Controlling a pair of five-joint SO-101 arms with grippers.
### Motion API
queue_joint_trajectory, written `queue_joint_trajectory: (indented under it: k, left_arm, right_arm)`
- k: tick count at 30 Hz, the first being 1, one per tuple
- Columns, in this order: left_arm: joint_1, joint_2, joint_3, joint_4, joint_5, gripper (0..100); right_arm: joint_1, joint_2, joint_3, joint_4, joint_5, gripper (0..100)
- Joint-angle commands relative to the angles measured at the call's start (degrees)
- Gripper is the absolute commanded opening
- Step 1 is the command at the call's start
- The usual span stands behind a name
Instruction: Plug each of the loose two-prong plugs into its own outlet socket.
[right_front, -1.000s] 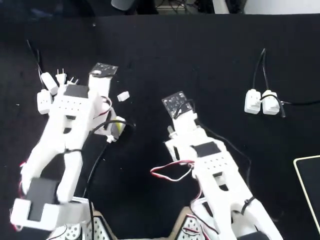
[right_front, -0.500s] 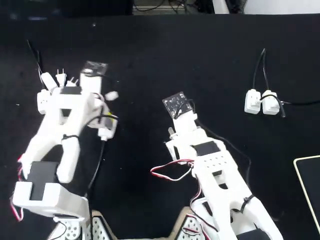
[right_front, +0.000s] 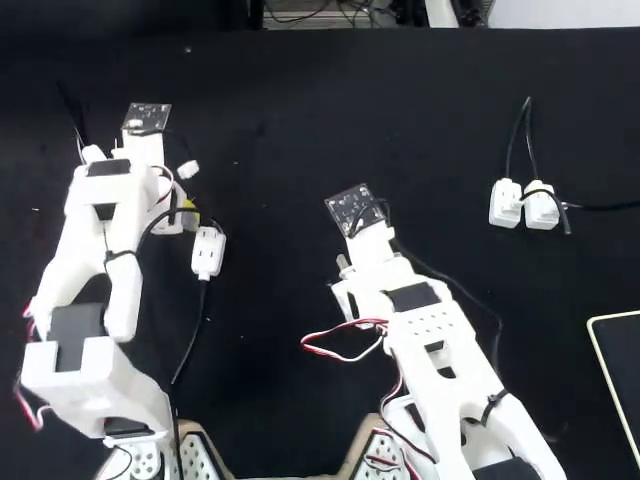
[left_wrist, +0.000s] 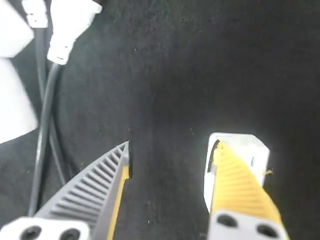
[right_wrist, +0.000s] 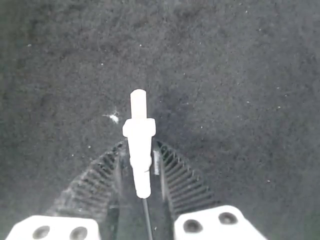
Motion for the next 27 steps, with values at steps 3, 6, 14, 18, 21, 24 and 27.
queue_joint_trajectory:
  k: [3, 6, 14, 18, 21, 24, 27]
  left_arm:
    - [1.4, 3.7, -1.5, -1.7, 0.6, 27]
    - [4.8, 3.7, -1.7, 0.2, 1.9, 27]
    - [14.4, 3.8, -1.9, 1.4, 2.2, 27]
    - [19.2, 3.9, -1.6, 1.5, 2.2, 27]
    - [24.0, 3.8, -1.6, 1.9, 2.0, 27]
    - [25.1, 4.0, -1.5, 3.1, 1.9, 27]
    - [24.7, 3.8, -1.5, 3.8, 2.1, 27]
  right_arm:
    - [1.1, 0.0, -2.6, -1.1, -0.1, 1.0]
    - [1.1, 0.0, -2.6, -1.1, -0.1, 1.0]
    - [5.2, 0.0, -3.3, -1.6, 0.2, 1.0]
    - [5.8, 0.0, -3.5, -1.8, 0.3, 1.0]
    - [5.8, 0.0, -3.5, -1.8, 0.3, 1.0]
    - [5.8, 0.0, -3.4, -1.8, 0.2, 1.0]
    - [5.7, 0.0, -3.3, -1.8, 0.2, 1.0]
